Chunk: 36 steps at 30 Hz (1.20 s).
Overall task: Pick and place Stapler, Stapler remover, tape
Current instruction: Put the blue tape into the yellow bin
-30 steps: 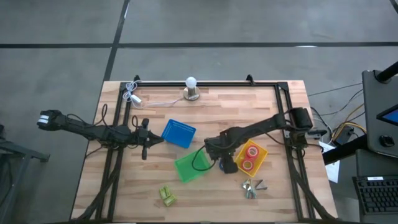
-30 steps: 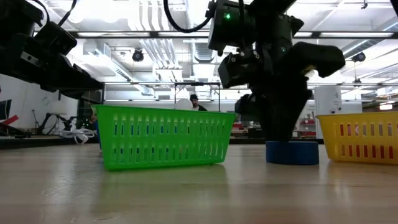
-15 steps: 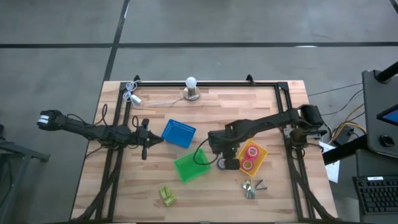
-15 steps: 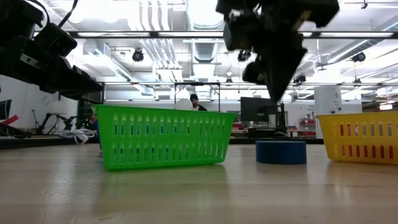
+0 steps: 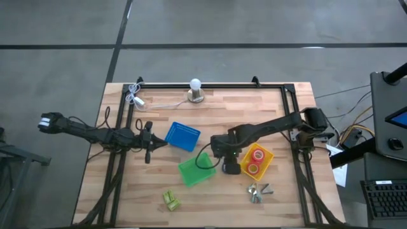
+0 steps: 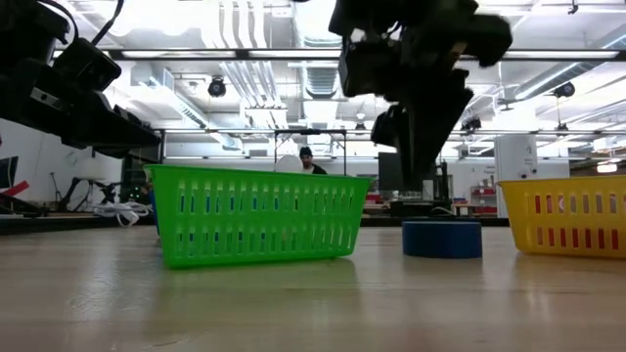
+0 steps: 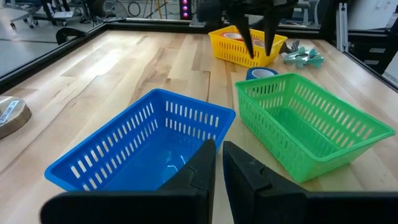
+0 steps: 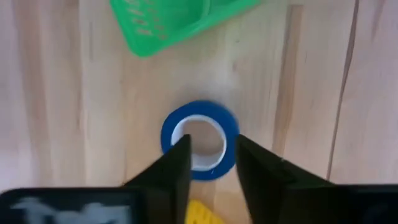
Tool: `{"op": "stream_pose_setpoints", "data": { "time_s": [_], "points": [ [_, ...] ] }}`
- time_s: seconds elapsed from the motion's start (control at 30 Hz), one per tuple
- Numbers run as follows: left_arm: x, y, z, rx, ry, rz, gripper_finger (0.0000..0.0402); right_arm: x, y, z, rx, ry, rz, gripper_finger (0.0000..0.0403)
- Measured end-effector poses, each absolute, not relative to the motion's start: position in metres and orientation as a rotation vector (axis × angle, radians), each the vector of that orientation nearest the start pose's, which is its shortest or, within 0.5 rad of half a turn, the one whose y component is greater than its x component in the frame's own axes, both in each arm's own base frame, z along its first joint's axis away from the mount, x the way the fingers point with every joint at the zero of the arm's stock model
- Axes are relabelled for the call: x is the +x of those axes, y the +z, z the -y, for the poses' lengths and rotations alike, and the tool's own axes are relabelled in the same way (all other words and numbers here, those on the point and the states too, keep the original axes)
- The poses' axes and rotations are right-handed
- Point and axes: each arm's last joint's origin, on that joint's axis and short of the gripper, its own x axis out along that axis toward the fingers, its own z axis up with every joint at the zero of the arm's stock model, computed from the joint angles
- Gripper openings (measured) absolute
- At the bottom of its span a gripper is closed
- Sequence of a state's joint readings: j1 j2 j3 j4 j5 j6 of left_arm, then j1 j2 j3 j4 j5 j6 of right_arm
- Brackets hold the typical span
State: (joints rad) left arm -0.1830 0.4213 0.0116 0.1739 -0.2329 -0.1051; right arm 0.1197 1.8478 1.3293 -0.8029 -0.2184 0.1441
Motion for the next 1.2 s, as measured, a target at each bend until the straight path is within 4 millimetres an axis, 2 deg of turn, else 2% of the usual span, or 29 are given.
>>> {"op": "stream_pose_setpoints", "data": {
  "time_s": [0.2, 0.3, 0.43, 0.57, 0.7, 0.93, 1.07, 1.2],
  "points": [
    [0.120, 0.146, 0.015, -0.055, 0.062, -0.231, 0.0035, 0.358, 0.176, -0.049, 0.128, 0.189, -1.383, 0.0211],
    [0.120, 0.146, 0.015, -0.055, 0.062, -0.232, 0.0035, 0.359, 0.165, -0.049, 0.108, 0.193, -1.420, 0.0228],
    [0.120, 0.146, 0.015, -0.055, 0.062, -0.234, 0.0035, 0.362, 0.148, -0.050, 0.083, 0.210, -1.465, 0.0229],
    [0.120, 0.146, 0.015, -0.055, 0.062, -0.233, 0.0035, 0.364, 0.140, -0.050, 0.073, 0.213, -1.486, 0.0203],
    [0.120, 0.146, 0.015, -0.055, 0.062, -0.234, 0.0035, 0.363, 0.141, -0.050, 0.073, 0.210, -1.484, 0.0148],
    [0.120, 0.146, 0.015, -0.054, 0.062, -0.238, 0.0035, 0.355, 0.163, -0.046, 0.081, 0.222, -1.467, 0.0030],
    [0.120, 0.145, 0.015, -0.054, 0.062, -0.239, 0.0035, 0.346, 0.183, -0.038, 0.094, 0.196, -1.466, 0.0032],
    [0.120, 0.145, 0.015, -0.053, 0.062, -0.242, 0.0035, 0.328, 0.209, -0.036, 0.114, 0.183, -1.481, 0.0035]
  ]
}}
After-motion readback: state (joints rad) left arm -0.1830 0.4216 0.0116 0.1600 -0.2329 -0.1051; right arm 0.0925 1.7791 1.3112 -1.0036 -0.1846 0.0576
